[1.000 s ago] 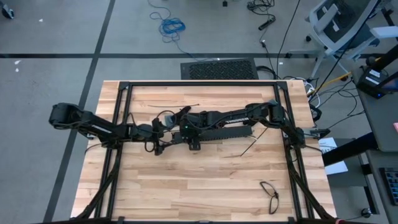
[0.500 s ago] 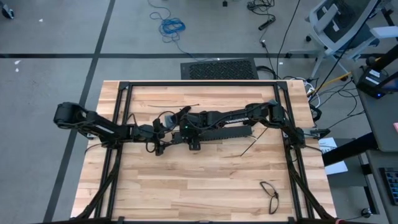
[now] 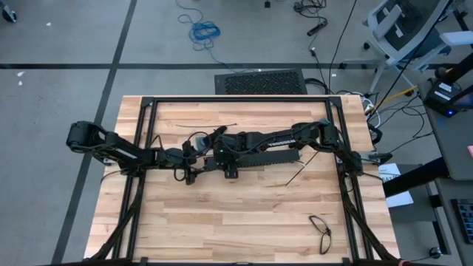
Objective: Ziptie cables
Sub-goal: Close the cable duct
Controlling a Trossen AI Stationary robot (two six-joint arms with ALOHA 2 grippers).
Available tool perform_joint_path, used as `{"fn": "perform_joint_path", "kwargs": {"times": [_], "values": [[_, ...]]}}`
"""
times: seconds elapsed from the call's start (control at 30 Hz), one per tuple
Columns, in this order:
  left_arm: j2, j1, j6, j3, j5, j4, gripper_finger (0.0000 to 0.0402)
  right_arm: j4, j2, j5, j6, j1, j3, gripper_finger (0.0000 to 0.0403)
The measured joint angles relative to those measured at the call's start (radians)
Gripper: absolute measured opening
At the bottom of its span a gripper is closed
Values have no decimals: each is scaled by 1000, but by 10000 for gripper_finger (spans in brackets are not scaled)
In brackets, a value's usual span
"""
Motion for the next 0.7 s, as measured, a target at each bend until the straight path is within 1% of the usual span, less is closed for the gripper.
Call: {"fn": "perform_joint_path", "kwargs": {"times": [0.37, 0.7], "values": [[0, 0, 0, 0, 0, -8, 304, 2, 0, 0, 0, 0, 0, 242], [0, 0, 1, 0, 0, -9, 296, 7, 0, 0, 0, 0, 0, 242]]}}
